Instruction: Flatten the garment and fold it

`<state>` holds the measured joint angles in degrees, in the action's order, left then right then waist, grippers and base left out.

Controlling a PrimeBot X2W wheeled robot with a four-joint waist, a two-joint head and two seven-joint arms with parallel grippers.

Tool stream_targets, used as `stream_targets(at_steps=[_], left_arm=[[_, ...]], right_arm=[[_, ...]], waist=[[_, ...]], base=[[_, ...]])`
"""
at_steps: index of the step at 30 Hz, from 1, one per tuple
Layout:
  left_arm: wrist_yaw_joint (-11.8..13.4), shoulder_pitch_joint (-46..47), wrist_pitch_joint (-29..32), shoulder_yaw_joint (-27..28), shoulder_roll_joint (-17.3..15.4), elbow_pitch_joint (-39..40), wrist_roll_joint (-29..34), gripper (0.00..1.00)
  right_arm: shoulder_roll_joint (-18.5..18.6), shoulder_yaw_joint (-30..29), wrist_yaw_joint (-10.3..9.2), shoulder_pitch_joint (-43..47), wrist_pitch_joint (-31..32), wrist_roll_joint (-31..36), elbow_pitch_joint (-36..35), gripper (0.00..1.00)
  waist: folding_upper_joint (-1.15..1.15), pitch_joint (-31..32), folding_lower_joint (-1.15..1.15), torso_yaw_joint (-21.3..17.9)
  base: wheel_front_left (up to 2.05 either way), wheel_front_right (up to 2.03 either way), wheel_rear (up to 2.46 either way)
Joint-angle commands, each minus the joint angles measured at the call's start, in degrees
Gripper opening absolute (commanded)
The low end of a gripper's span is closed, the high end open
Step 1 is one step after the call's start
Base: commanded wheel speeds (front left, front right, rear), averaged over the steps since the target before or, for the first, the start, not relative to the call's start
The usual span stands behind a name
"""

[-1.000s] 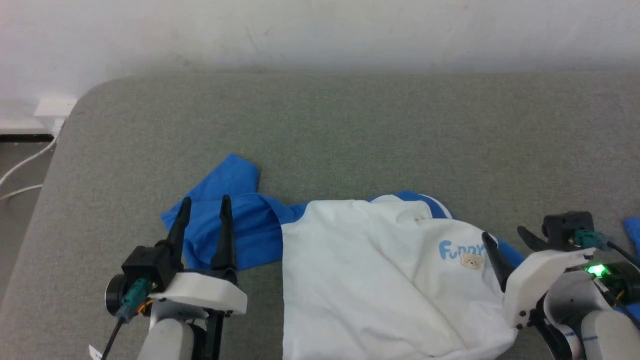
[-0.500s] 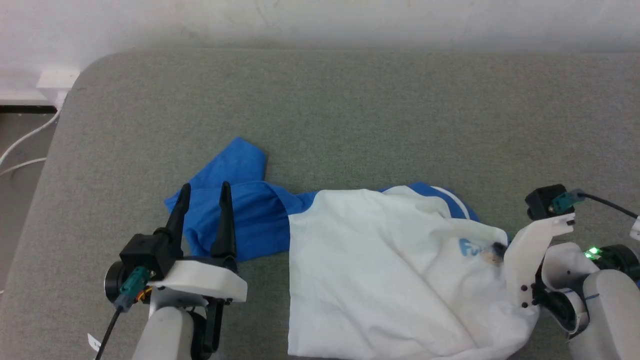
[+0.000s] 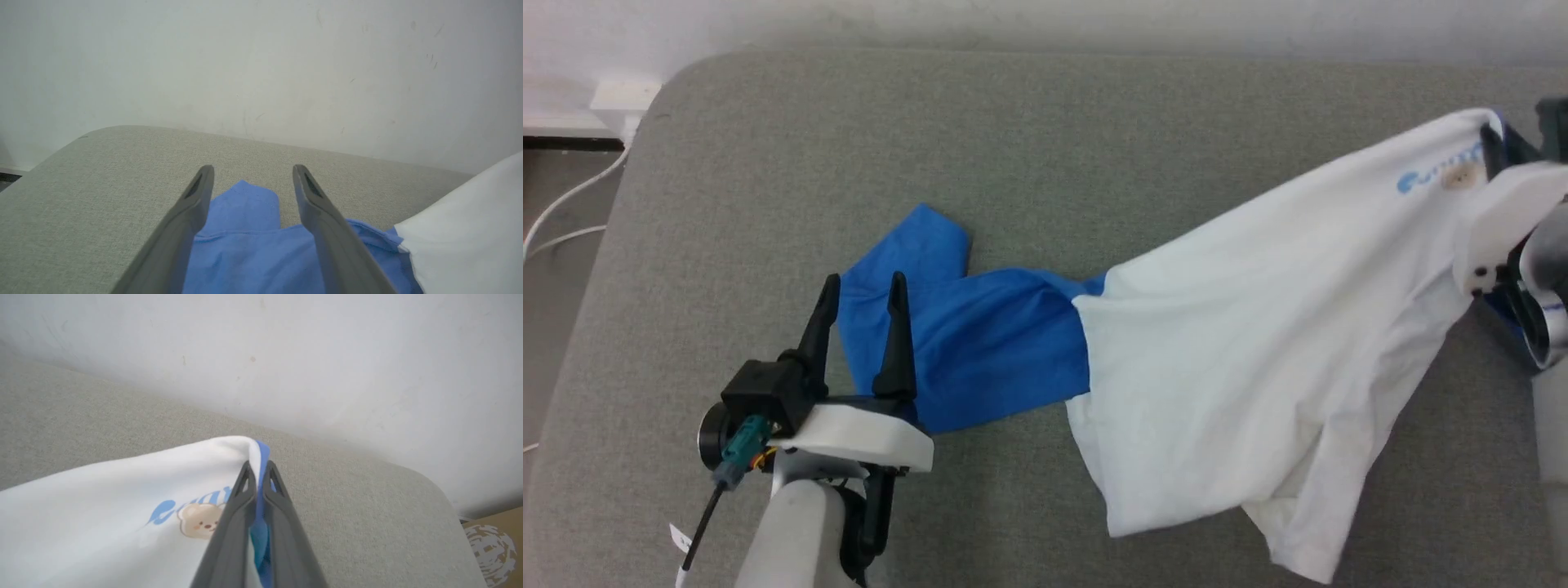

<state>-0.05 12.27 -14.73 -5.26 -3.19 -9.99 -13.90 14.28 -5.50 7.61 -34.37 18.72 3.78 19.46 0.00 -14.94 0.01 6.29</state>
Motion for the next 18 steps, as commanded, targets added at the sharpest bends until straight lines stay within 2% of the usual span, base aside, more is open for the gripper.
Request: stream_targets(at_steps=[1,4,5,6,7,12,18], left_arm=[[-0.5,0.9,-0.3,0.0,0.2,0.0,0.4,1.0],[-0.4,0.9,-0.3,0.0,0.2,-0.2,0.4,1.0],[-0.5,0.9,-0.3,0.0,0.2,-0.3,0.5,1.0],[-0.5,0.9,-0.3,0.0,0.2,-0.5,0.5,1.0],[-0.5,0.8,-0.3,0.0,0.2,-0.7,0.5,1.0],[-0.6,-0.1,-0.3,-0.3,0.3,-1.3,0.6,1.0],[-1.5,-1.1,-0.3,-1.7,0.3,-2.2,0.0,1.0]], right_arm=[[-0.3,-0.1,-0.12,-0.2,-0.3,0.3,0.5,0.0],[-1.5,-0.1,-0.12,-2.2,-1.7,1.2,5.0,0.0],[-2.0,-0.1,-0.12,-2.3,-1.8,1.0,6.4,0.35],[-2.5,-0.1,-0.12,-2.0,-1.5,0.5,7.8,0.75],[-3.0,-0.2,-0.12,-1.5,-1.2,-0.1,8.9,1.0],[-4.7,-0.8,-0.12,4.1,-2.3,-3.8,8.5,1.0],[-8.1,0.8,-0.12,15.4,-8.9,-9.4,-2.0,1.0]], waist=[[0.0,-0.2,-0.01,0.2],[0.0,-0.3,-0.01,0.2],[0.0,-0.2,-0.01,0.1],[0.0,-0.1,-0.01,0.0],[0.0,0.2,-0.01,-0.1],[0.0,2.4,-0.01,-1.4],[0.0,5.5,-0.01,-3.8]], base=[[0.0,0.0,0.0],[0.0,0.0,0.0],[0.0,0.0,0.0],[0.0,0.0,0.0],[0.0,0.0,0.0],[0.0,0.0,0.0],[0.0,0.0,0.0]])
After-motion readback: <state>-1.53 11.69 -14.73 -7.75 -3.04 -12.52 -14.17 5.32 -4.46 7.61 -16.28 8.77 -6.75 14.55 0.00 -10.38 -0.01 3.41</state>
